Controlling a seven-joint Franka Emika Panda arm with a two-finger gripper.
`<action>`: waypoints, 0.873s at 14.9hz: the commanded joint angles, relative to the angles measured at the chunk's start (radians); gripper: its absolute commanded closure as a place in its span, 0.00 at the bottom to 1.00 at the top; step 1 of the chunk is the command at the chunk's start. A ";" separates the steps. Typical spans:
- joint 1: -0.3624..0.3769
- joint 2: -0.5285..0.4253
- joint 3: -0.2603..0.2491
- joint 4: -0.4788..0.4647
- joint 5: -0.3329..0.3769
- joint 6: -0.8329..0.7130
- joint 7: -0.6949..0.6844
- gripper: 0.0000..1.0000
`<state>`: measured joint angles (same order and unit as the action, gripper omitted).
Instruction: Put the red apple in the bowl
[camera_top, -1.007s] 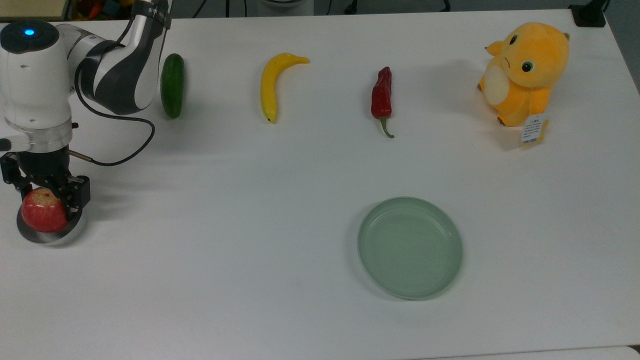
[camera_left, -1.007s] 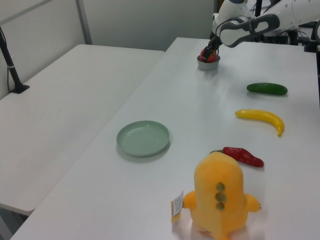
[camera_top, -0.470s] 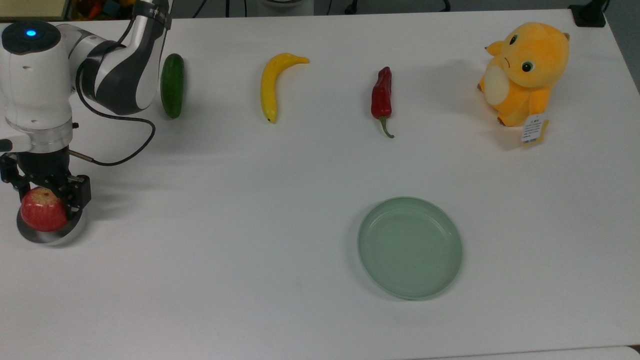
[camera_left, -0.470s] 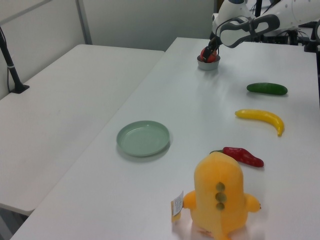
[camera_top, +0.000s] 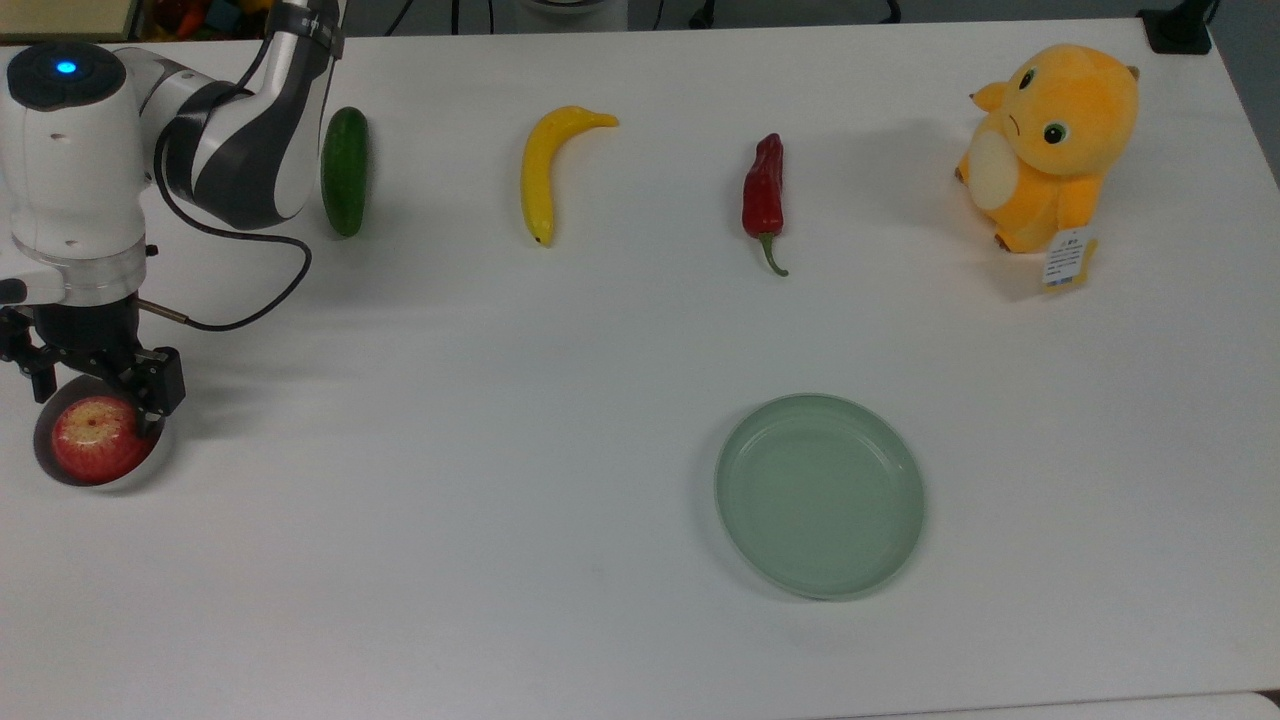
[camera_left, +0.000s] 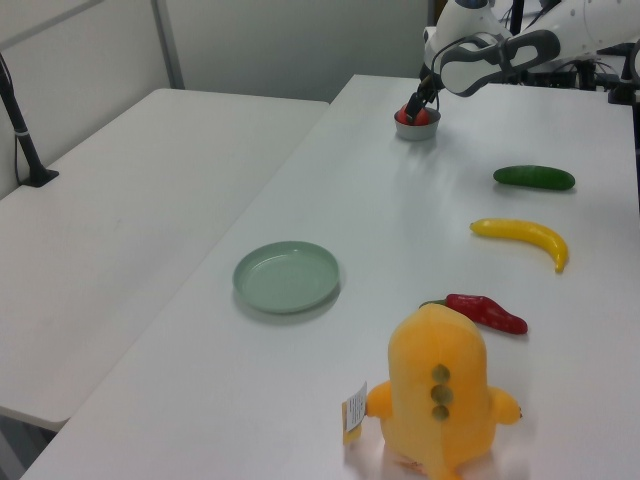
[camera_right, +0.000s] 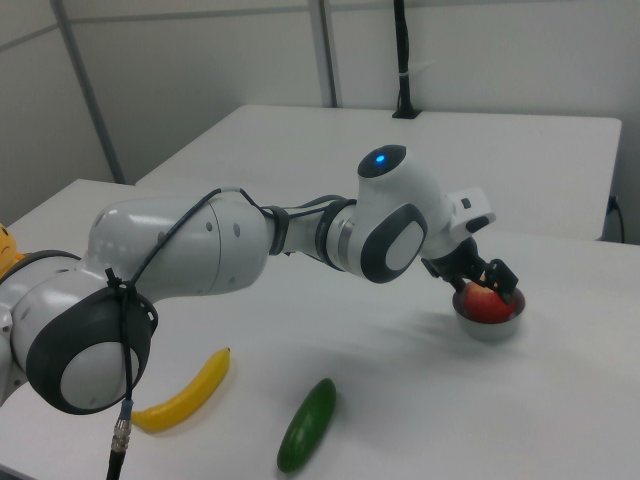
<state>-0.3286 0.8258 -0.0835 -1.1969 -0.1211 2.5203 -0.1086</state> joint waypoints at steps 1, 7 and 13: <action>0.005 -0.065 -0.002 -0.061 -0.012 0.011 -0.010 0.00; 0.043 -0.313 0.010 -0.173 0.011 -0.185 0.000 0.00; 0.114 -0.626 0.015 -0.259 0.112 -0.612 0.092 0.00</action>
<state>-0.2570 0.3636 -0.0677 -1.3446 -0.0429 2.0660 -0.0596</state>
